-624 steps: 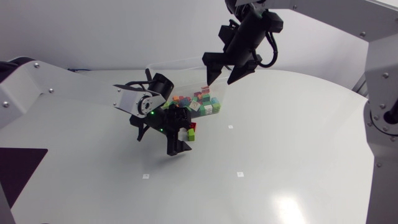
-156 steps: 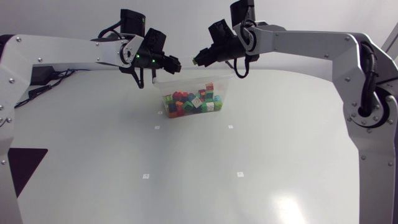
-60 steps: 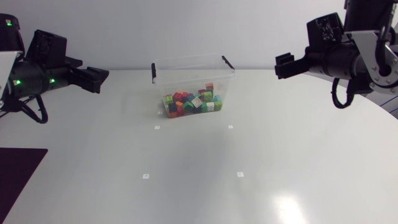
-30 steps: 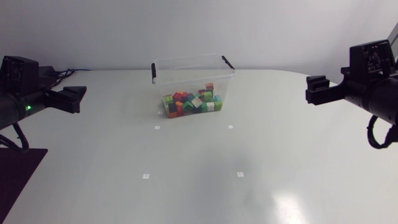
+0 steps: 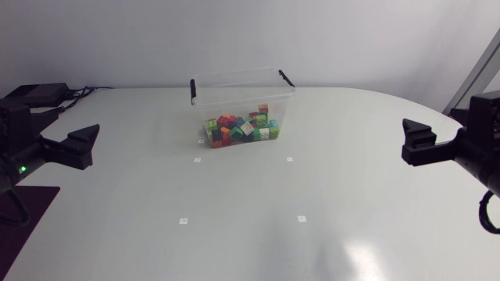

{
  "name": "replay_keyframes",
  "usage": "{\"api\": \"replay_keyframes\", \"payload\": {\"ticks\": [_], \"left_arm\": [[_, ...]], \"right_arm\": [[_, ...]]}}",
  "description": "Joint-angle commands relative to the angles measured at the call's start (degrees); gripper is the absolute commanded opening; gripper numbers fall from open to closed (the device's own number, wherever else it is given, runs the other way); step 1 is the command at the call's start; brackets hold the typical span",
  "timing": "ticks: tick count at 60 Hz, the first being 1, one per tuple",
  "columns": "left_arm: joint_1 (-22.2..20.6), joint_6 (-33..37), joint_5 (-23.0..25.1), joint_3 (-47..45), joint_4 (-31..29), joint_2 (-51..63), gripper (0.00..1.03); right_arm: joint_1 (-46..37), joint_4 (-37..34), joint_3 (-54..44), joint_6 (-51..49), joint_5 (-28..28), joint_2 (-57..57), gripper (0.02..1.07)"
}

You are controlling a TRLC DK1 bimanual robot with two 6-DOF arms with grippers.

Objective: Place the duplo bricks in the container

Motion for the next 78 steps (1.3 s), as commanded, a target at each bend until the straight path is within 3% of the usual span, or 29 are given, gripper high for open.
{"api": "replay_keyframes", "payload": {"ticks": [1,24,78], "left_arm": [[1.2,-1.2,0.2,-2.4,0.7,-2.3,0.99],[1.8,-6.4,0.2,-12.2,3.9,-14.6,0.99],[-9.4,-19.1,-10.7,-27.2,-3.8,-42.2,0.99]], "right_arm": [[-0.7,-0.2,-2.8,-0.8,0.5,-3.6,1.03],[-1.7,-2.5,-10.2,-2.5,0.4,-16.6,1.03],[-4.2,3.8,-29.4,13.7,-8.6,-35.8,1.03]]}}
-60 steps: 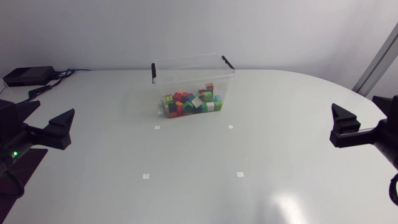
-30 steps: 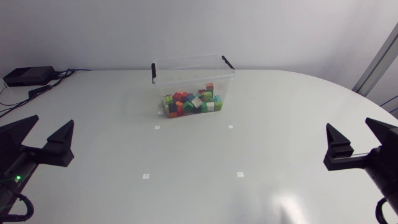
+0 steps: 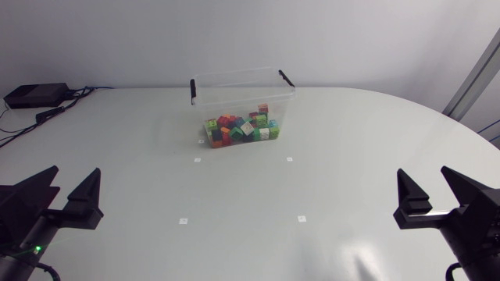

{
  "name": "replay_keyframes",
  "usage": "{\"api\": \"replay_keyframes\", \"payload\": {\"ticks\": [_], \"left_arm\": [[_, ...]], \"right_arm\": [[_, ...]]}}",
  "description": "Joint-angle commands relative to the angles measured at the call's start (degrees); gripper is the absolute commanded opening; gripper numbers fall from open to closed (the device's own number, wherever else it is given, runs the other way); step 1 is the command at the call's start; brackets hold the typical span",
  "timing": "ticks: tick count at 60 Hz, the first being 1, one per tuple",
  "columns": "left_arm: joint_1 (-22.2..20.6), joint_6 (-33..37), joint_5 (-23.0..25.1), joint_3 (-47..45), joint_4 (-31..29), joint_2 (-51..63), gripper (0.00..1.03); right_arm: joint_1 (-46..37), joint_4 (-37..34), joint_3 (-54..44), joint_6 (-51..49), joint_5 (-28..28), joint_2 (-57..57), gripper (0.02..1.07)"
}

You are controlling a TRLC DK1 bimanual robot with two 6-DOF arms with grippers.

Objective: Place the duplo bricks in the container

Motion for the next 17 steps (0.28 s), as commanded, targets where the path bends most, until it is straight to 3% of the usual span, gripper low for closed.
{"api": "replay_keyframes", "payload": {"ticks": [1,17], "left_arm": [[-1.2,-2.8,-1.0,-2.4,-0.6,-2.7,0.99],[-1.3,-3.0,-1.1,-2.5,-0.7,-3.0,0.99]], "right_arm": [[-0.6,1.3,-2.9,3.1,-1.0,-2.0,1.03],[-0.6,1.3,-3.1,3.3,-1.1,-2.2,1.03]]}}
